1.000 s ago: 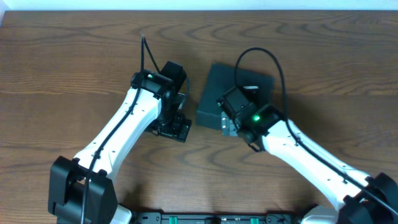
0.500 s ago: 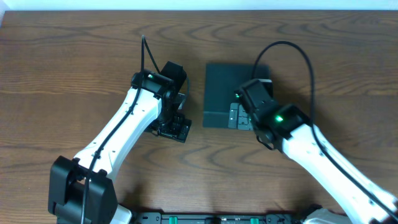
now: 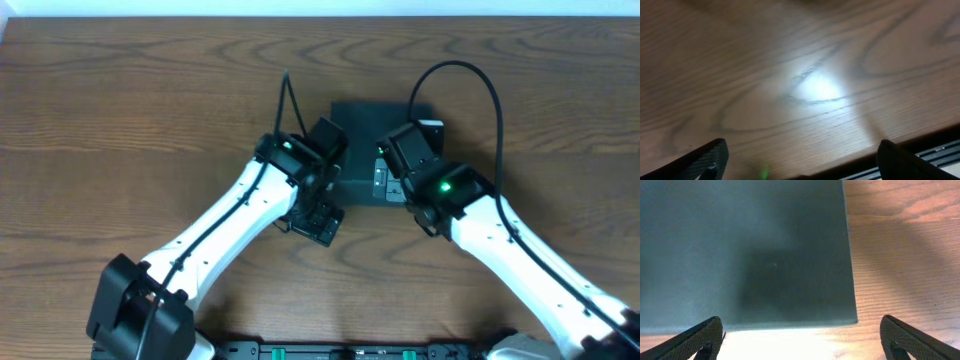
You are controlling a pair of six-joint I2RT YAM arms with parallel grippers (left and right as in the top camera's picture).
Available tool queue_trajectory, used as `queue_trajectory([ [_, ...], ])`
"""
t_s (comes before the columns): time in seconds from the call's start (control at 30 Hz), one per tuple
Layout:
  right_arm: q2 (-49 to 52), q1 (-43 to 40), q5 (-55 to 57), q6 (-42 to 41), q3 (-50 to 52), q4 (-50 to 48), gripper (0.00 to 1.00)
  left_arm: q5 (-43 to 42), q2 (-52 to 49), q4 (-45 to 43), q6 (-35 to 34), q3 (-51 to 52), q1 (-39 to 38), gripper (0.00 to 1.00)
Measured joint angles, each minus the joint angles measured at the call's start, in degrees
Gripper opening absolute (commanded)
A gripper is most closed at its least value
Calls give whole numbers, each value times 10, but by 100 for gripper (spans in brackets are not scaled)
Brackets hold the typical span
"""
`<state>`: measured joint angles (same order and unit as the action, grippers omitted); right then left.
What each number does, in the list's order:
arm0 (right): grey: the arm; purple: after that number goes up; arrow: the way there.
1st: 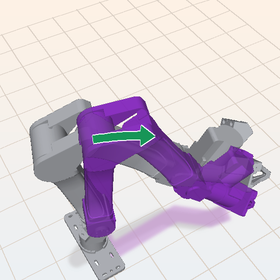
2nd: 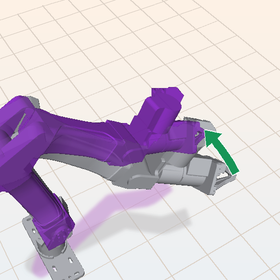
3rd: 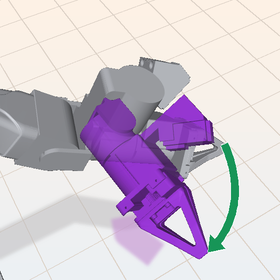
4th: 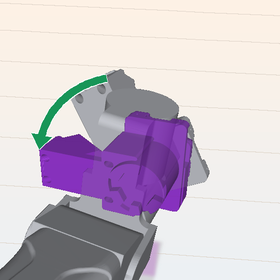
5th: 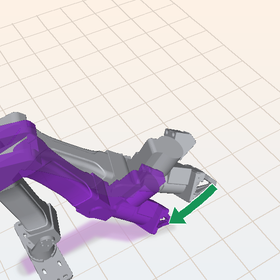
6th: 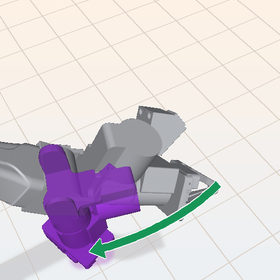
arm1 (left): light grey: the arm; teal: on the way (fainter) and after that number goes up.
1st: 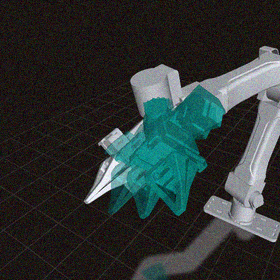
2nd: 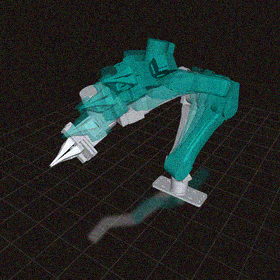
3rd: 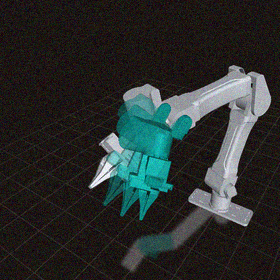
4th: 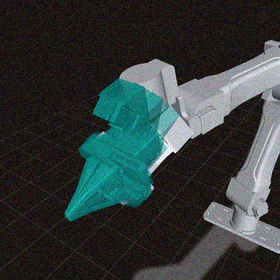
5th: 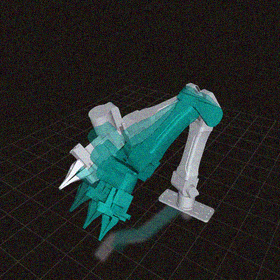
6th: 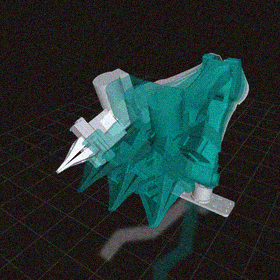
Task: Pack container
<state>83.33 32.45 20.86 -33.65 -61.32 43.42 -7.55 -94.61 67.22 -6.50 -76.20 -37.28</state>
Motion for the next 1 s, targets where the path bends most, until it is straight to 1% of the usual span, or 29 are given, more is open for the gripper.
queue_trajectory([
  [0.23,54,-54,5,0,0,-6,99,0,0,4,-15,0,-7,96],
  [0.5,62,-75,-12,0,0,-15,99,0,0,-5,-19,0,-7,96],
  [0.63,62,-75,-14,0,0,-17,99,0,0,-43,-26,8,-7,96],
  [0.73,63,-75,-14,0,0,-22,99,0,0,-75,-32,39,-7,96],
  [0.8,63,-75,-14,0,0,-22,99,5,0,-91,-46,61,-7,96],
  [0.9,63,-75,-14,0,0,-22,99,36,0,-106,-92,89,-7,96],
  [1.0,63,-75,-14,0,0,-22,99,54,0,-140,-120,104,-7,96],
])
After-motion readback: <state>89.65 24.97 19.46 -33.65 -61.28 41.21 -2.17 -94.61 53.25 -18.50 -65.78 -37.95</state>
